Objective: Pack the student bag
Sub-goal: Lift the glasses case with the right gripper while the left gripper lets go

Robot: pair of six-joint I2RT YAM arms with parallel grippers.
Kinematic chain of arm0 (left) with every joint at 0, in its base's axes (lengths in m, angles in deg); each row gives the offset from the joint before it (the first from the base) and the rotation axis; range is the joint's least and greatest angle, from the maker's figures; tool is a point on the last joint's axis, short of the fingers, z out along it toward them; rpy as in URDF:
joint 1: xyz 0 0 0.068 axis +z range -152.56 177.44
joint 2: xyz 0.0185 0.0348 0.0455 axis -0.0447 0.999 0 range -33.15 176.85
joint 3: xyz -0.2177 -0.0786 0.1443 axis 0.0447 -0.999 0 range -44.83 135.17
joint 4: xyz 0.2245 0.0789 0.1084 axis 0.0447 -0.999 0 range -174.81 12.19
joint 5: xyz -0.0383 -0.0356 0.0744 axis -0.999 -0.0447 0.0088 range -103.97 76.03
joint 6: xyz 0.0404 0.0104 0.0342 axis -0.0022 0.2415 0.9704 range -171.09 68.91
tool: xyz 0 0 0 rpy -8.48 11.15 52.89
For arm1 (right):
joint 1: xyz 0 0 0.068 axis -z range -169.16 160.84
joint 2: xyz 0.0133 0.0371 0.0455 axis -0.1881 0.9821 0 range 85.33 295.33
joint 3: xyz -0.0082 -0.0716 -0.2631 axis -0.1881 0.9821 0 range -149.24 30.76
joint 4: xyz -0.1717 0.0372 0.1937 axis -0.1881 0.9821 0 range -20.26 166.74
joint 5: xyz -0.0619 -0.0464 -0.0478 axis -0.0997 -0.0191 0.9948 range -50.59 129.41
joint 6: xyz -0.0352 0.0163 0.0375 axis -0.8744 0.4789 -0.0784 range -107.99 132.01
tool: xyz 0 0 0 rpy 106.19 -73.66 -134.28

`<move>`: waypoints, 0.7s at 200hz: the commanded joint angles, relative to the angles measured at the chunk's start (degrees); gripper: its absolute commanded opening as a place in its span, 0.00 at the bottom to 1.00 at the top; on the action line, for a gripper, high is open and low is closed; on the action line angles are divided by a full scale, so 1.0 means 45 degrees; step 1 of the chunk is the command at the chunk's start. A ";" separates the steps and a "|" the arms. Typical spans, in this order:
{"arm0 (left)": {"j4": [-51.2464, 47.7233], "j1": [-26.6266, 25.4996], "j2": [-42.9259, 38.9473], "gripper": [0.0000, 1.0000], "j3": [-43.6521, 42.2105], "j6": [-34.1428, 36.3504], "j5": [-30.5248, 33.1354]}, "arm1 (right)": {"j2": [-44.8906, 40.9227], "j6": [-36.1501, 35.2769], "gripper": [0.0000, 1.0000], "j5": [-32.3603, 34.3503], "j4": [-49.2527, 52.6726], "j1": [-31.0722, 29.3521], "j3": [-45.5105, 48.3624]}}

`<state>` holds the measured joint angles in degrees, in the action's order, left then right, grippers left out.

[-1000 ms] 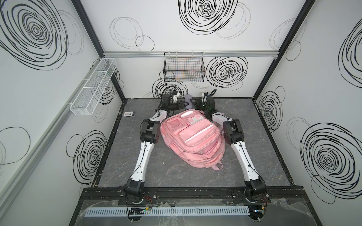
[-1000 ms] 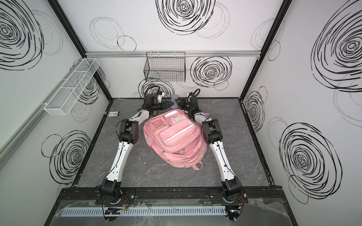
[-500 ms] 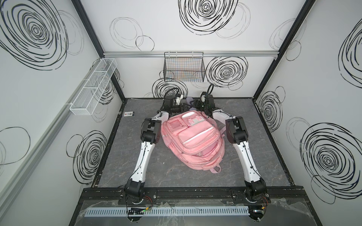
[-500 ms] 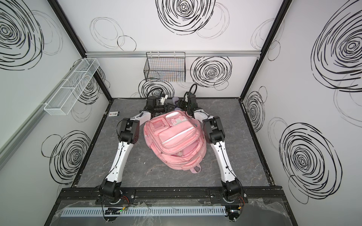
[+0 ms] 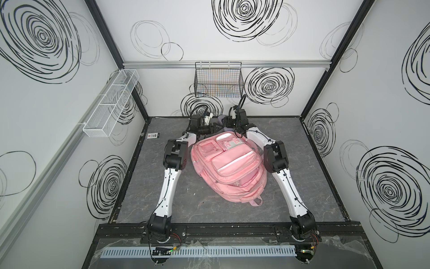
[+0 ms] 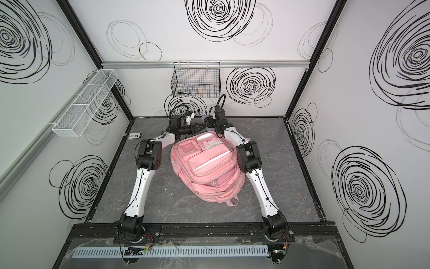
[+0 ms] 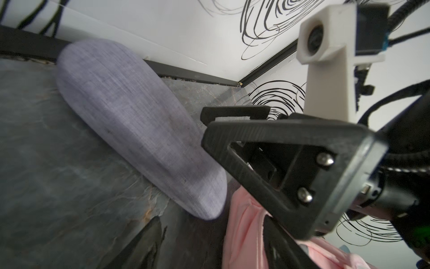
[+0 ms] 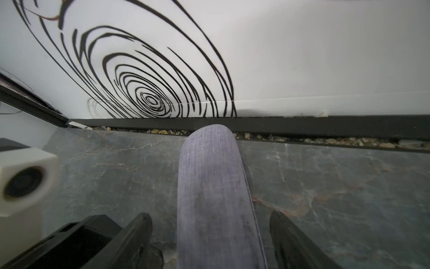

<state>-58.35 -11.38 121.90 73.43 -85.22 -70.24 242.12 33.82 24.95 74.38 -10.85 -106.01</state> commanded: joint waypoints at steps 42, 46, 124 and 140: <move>0.1632 0.0629 -0.1911 0.73 -0.1053 0.0083 -0.0283 | 0.0837 -0.1818 0.86 0.0284 0.1480 -0.0408 -0.0115; 0.1635 0.0649 -0.1946 0.73 -0.1083 0.0101 -0.0288 | 0.0884 -0.1836 0.86 0.0347 0.1574 -0.0430 -0.0210; 0.1939 0.0933 -0.3553 0.73 -0.2836 0.0397 -0.0012 | -0.0058 -0.2330 0.51 0.0553 0.2039 -0.0321 0.0121; 0.2218 0.1041 -0.4270 0.73 -0.3766 0.0501 0.0287 | -0.0998 -0.2219 0.45 0.0355 0.1711 -0.0145 0.1235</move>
<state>-53.32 -8.04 108.78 60.64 -84.57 -70.04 243.43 24.96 27.79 78.82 -11.90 -106.05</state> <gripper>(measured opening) 0.725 0.652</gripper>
